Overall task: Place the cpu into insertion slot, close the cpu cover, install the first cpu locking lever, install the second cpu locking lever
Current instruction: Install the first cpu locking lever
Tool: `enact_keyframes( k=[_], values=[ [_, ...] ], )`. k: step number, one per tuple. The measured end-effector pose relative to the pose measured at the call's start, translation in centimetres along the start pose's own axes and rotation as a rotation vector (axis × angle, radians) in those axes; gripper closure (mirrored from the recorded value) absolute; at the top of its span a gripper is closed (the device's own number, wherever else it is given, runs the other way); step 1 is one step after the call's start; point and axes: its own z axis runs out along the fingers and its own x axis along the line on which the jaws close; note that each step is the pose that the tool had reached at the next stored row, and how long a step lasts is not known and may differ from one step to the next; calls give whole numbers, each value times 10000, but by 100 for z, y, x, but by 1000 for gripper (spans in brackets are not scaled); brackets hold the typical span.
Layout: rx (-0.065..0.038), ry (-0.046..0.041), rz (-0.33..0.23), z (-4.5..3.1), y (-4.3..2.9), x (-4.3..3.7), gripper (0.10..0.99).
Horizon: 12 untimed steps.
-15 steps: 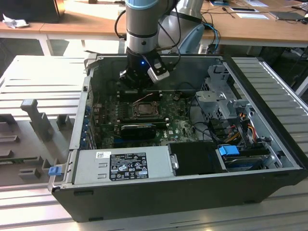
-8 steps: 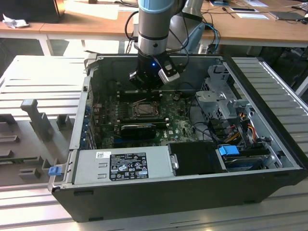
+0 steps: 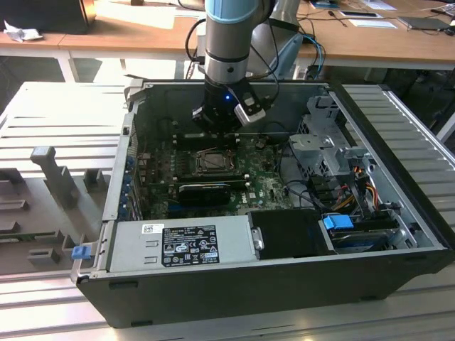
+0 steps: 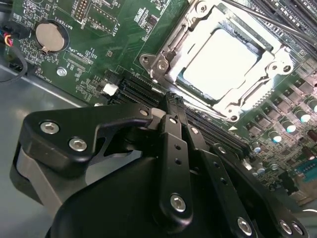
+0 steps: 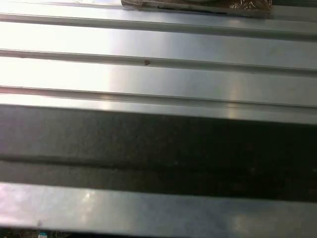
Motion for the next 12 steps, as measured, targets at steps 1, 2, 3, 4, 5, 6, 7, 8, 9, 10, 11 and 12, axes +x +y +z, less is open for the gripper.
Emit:
enact_keyframes(
  k=[1,2,3,4,5,6,7,8,9,10,11,12],
  values=[
    [-1,0,0,24,-2,-5,980],
    [0,1,-1,33,-3,-8,980],
    [0,0,0,41,-4,-14,980],
    [0,0,-1,50,-5,-20,980],
    [0,0,0,55,-6,-21,980],
    [1,0,1,59,-6,-21,980],
    [3,2,1,61,-7,-21,980],
    [2,2,0,62,-7,-21,980],
    [-1,0,0,66,-6,-22,980],
    [-1,0,0,68,-7,-22,980],
    [2,1,-1,70,-7,-22,980],
    [5,1,0,72,-7,-22,980]
  ],
)
